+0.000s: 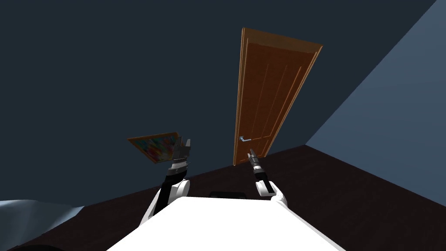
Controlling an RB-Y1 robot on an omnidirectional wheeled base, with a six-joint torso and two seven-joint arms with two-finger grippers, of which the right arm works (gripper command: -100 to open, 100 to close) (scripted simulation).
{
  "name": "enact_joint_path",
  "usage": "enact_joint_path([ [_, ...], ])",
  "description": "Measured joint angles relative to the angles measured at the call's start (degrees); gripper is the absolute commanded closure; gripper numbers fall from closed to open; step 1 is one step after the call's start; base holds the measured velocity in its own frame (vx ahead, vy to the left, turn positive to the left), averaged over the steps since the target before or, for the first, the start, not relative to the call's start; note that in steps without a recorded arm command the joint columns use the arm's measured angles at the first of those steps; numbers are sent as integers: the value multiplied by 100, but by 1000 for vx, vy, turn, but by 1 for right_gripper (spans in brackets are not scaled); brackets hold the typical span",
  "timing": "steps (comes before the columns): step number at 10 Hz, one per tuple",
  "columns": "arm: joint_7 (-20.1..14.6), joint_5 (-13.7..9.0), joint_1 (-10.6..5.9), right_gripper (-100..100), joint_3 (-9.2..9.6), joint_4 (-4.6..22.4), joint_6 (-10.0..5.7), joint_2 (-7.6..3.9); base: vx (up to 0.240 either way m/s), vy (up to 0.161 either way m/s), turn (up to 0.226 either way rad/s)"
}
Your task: Pull the door open
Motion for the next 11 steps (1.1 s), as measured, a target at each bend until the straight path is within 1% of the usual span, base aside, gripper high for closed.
enact_joint_path([
  [2, 2, -5, -72, -100, 3, 221, -19, -9, 22, -90, 92],
  [4, -32, -15, -141, -100, -1, 408, -60, -55, 28, -75, 122],
  [7, -50, -29, -349, -100, -8, 906, -175, -87, 26, -100, 130],
  [8, -60, -33, -371, -100, -8, 980, -176, -103, 20, -97, 110],
  [9, -67, -37, -424, -100, -8, 1143, -217, -112, 17, -112, 141],
  [11, -74, -44, -509, -100, -10, 1346, -242, -130, 22, -97, 105],
])
